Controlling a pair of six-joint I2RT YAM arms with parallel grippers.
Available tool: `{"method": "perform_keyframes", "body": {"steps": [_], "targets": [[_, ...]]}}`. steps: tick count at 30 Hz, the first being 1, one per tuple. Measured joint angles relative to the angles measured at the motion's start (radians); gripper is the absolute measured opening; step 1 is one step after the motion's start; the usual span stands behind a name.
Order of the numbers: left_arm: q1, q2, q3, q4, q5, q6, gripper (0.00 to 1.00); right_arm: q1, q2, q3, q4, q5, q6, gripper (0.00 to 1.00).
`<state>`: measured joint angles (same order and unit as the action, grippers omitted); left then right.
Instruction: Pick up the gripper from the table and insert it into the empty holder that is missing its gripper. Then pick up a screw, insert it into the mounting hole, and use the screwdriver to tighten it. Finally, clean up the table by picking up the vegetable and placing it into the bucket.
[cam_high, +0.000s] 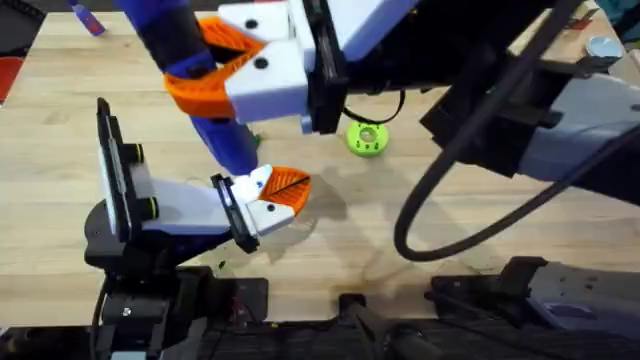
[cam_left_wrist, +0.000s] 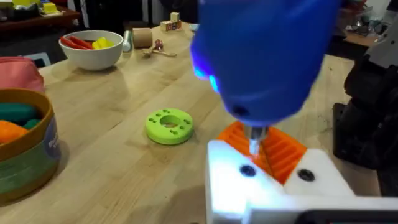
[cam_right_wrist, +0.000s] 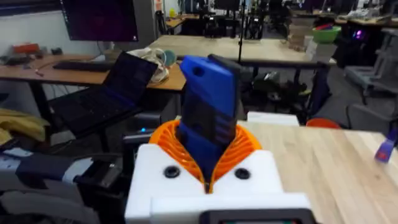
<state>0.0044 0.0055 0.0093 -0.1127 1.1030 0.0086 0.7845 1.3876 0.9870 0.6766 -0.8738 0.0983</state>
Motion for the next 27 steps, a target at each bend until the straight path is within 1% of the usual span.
{"method": "perform_keyframes", "body": {"steps": [11, 27], "targets": [[0.0, 0.0, 0.0, 0.0, 0.0, 0.0, 0.008, 0.0, 0.0, -0.017, -0.006, -0.059, -0.02, 0.023], [0.0, 0.0, 0.0, 0.0, 0.0, 0.0, 0.008, 0.0, 0.0, -0.017, -0.019, -0.068, -0.063, 0.023]]}}
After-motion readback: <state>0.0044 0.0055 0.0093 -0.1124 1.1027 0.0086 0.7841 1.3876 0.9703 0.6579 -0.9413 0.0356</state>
